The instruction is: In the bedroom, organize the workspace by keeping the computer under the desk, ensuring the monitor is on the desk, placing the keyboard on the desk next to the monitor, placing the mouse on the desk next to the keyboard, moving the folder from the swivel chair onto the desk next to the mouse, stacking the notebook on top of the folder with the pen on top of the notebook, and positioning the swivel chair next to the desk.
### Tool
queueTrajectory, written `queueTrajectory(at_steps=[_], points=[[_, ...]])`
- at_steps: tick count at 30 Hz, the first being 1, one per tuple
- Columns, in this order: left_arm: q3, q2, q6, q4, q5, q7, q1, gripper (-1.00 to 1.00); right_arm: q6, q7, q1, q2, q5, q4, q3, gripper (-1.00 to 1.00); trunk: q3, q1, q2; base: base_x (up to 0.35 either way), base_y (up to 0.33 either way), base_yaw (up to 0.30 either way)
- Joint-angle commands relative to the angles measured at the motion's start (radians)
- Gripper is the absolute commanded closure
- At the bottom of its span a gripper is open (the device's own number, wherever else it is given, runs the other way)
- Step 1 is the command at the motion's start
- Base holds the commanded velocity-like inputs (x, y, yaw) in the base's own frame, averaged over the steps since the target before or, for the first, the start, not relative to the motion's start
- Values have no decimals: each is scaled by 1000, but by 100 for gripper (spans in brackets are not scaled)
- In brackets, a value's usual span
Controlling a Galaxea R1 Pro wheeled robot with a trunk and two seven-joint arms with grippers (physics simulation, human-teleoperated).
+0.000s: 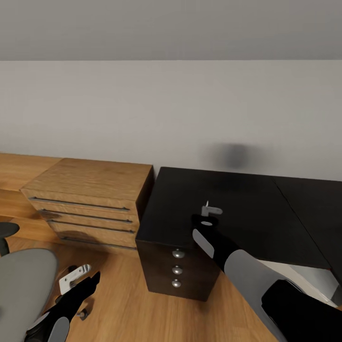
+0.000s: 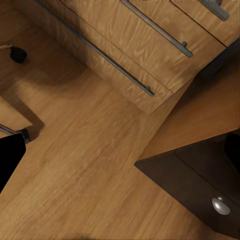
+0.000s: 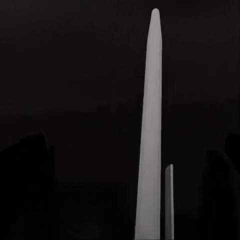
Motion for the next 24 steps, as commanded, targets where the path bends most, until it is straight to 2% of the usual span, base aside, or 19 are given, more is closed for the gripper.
queueTrajectory(at_steps=[1,17,18,24], points=[[1,-1,4,-2,10,7,-1,-100,14,-1,-1,-1,-14,52,6,-100,-1,0,0,53,0,0],[2,-1,5,-2,10,7,-1,-100,15,10,-1,0,-20,78,4,-100,-1,0,0,7,0,0],[2,-1,5,-2,10,7,-1,-100,15,8,-1,0,-19,77,4,100,-1,0,0,0,0,0],[3,-1,5,-2,10,7,-1,-100,13,7,-1,0,-18,75,4,100,-1,0,0,0,0,0]])
